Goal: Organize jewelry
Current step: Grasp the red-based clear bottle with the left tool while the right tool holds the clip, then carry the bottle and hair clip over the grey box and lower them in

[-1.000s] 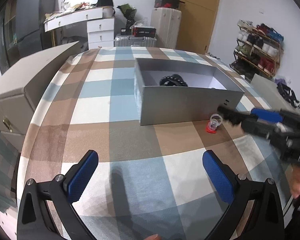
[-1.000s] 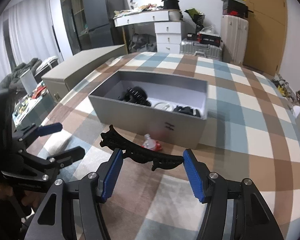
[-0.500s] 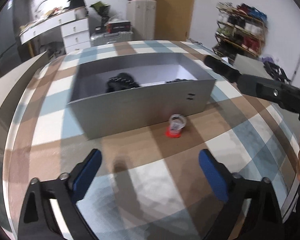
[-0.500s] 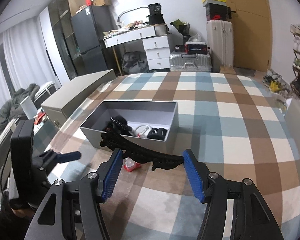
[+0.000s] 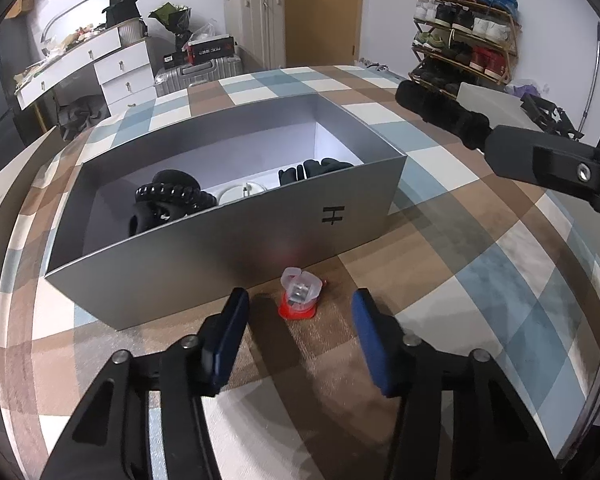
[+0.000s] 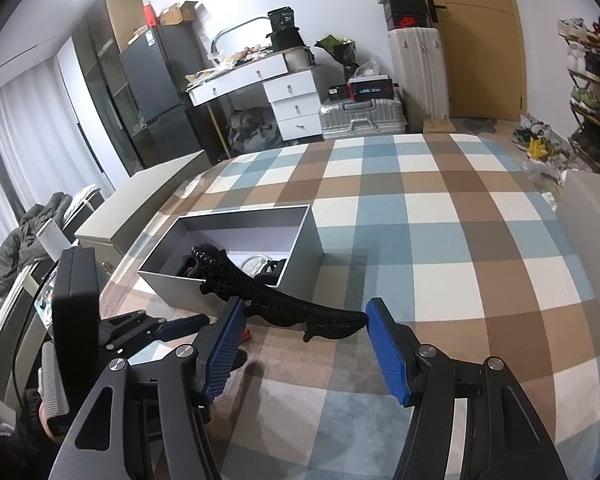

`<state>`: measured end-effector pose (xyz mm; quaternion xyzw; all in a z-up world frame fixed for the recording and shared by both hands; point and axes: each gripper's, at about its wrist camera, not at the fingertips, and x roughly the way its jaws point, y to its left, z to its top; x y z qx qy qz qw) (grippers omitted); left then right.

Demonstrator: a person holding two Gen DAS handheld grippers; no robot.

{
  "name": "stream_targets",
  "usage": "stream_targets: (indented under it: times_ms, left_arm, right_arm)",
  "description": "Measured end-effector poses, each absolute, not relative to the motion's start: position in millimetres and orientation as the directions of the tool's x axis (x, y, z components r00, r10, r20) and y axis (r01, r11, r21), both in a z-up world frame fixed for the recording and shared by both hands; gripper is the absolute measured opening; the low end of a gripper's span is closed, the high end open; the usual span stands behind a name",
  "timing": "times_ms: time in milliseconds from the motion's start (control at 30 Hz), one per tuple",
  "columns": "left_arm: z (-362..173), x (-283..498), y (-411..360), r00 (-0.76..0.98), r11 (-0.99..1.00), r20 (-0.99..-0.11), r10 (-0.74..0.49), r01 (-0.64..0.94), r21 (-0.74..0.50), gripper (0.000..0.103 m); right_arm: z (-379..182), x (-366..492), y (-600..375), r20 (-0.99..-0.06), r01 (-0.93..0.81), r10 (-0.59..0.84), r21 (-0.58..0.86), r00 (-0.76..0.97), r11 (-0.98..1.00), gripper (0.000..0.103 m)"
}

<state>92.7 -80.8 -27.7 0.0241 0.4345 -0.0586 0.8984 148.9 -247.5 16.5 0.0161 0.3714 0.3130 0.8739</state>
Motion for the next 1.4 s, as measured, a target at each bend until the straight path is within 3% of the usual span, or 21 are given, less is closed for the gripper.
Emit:
stream_targets:
  times_ms: [100, 233, 700, 1400]
  left_arm:
    - [-28, 94, -81, 0.614, 0.992, -0.785, -0.083, 0.122, -0.010, 0.037]
    - [-27, 93, -80, 0.614, 0.992, -0.784, -0.091, 0.121, -0.020, 0.013]
    - [-13, 81, -75, 0.679, 0.991, -0.725, -0.115, 0.132, -0.034, 0.013]
    - [32, 65, -21, 0.852, 0.998, -0.522, -0.047, 0.013, -0.069, 0.013]
  right_arm:
    - [16, 149, -247, -0.640, -0.538, 0.563, 0.265, 0.523, 0.800, 0.061]
    - [14, 150, -246, -0.643, -0.542, 0.566, 0.267, 0.515, 0.797, 0.061]
    - [15, 149, -246, -0.626, -0.540, 0.570, 0.268, 0.532, 0.798, 0.061]
    - [25, 138, -238, -0.543, -0.561, 0.613, 0.284, 0.574, 0.777, 0.061]
